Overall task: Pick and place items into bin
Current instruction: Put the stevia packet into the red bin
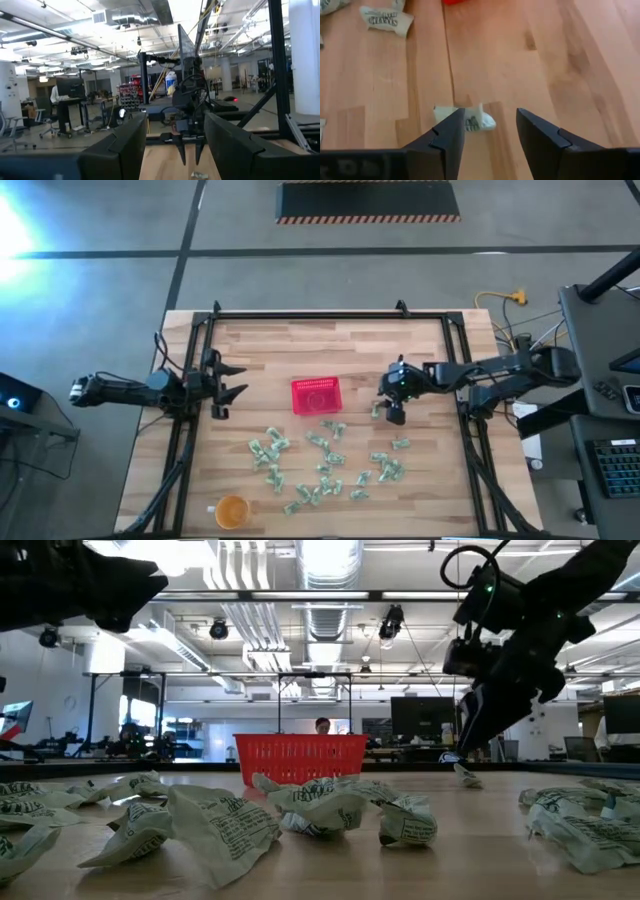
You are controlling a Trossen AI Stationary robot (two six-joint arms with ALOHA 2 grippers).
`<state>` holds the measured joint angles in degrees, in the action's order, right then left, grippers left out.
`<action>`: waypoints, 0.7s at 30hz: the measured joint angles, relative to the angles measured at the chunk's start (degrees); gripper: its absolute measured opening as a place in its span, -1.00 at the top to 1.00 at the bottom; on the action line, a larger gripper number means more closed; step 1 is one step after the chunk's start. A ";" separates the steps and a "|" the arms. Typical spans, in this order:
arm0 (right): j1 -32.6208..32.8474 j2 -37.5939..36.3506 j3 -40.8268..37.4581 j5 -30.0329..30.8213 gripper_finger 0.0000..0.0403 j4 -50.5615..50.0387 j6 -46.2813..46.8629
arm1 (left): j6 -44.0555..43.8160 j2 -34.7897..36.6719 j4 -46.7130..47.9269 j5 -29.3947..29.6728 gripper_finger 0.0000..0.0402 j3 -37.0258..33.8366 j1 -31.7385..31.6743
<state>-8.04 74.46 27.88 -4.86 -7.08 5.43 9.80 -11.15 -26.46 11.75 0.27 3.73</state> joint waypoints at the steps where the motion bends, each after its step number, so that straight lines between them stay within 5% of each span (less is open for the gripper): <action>1: 0.43 0.79 -0.03 -0.04 0.16 0.73 0.08 | -0.01 -0.30 -0.04 0.17 0.08 0.00 0.00; 14: 3.21 7.60 -0.04 2.52 0.26 2.58 1.81 | -0.16 -1.45 -0.08 2.27 0.08 0.00 -0.01; 21: 3.61 7.83 -0.11 3.69 0.55 3.84 1.17 | -0.17 -1.54 -0.10 2.27 0.08 0.00 0.00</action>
<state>-4.43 82.29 27.77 -1.18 -3.24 6.60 9.63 -12.69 -26.56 14.02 0.27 3.73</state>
